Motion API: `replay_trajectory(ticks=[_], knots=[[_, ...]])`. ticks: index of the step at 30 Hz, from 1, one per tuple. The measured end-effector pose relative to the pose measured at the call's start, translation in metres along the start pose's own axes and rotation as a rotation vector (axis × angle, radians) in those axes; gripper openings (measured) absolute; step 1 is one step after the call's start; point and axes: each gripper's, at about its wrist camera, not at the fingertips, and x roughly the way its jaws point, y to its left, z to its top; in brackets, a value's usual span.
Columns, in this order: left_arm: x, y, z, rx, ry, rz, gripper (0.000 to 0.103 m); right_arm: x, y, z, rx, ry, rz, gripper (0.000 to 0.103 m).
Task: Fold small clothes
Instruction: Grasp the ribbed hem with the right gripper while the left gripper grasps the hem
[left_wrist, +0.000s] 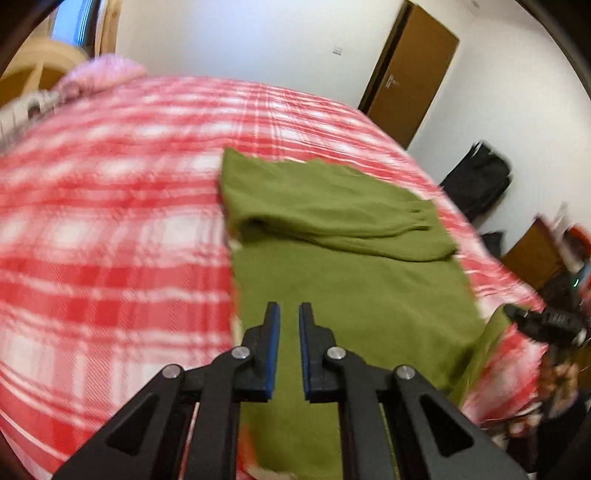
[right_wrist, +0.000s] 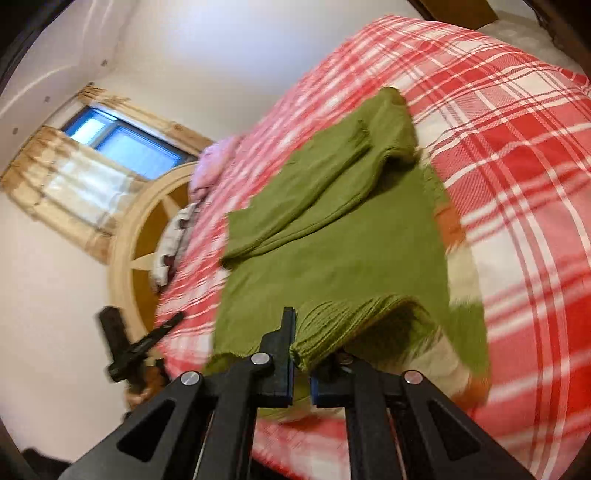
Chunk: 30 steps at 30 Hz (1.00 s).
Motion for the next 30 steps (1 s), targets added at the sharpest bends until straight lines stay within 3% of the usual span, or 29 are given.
replay_trajectory(ticks=[2,4,5,6,7,9,14,17,20,24,26,28,30], knots=[[-0.008,-0.005,-0.003,0.114,-0.012,0.013,0.018,0.011,-0.009,0.006,0.024,0.010,-0.035,0.005],[-0.017,-0.011,-0.012,0.240,-0.029,0.023,0.039,0.023,-0.017,0.008,0.031,0.021,-0.071,0.005],[-0.020,-0.012,-0.018,0.282,-0.034,0.018,0.059,0.028,-0.020,0.008,0.039,0.029,-0.076,0.005],[-0.025,-0.010,-0.027,0.330,-0.038,0.004,0.072,0.030,-0.025,0.007,0.046,0.036,-0.081,0.005],[-0.026,-0.009,-0.028,0.359,-0.039,-0.003,0.073,0.034,-0.029,0.005,0.051,0.044,-0.087,0.005],[-0.027,-0.004,-0.039,0.399,-0.020,-0.019,0.073,0.036,-0.033,0.003,0.061,0.038,-0.074,0.005],[0.002,-0.001,-0.046,0.329,0.079,-0.052,0.069,0.033,-0.036,0.002,0.067,0.016,-0.060,0.006],[0.005,-0.011,-0.060,0.323,0.082,-0.084,0.060,0.032,-0.034,0.001,0.049,0.018,-0.076,0.006],[0.007,-0.021,-0.070,0.336,0.071,-0.116,0.060,0.035,-0.031,0.000,0.028,0.024,-0.093,0.006],[0.029,-0.023,-0.078,0.324,0.130,-0.092,0.060,0.038,-0.028,0.002,0.024,0.021,-0.094,0.006],[0.031,-0.023,-0.079,0.319,0.118,-0.084,0.060,0.038,-0.028,0.002,0.039,0.016,-0.084,0.006],[0.028,-0.026,-0.081,0.315,0.116,-0.086,0.054,0.036,-0.029,0.002,0.043,0.009,-0.070,0.006],[0.025,-0.027,-0.083,0.301,0.119,-0.103,0.034,0.034,-0.029,0.002,0.035,0.003,-0.063,0.006]])
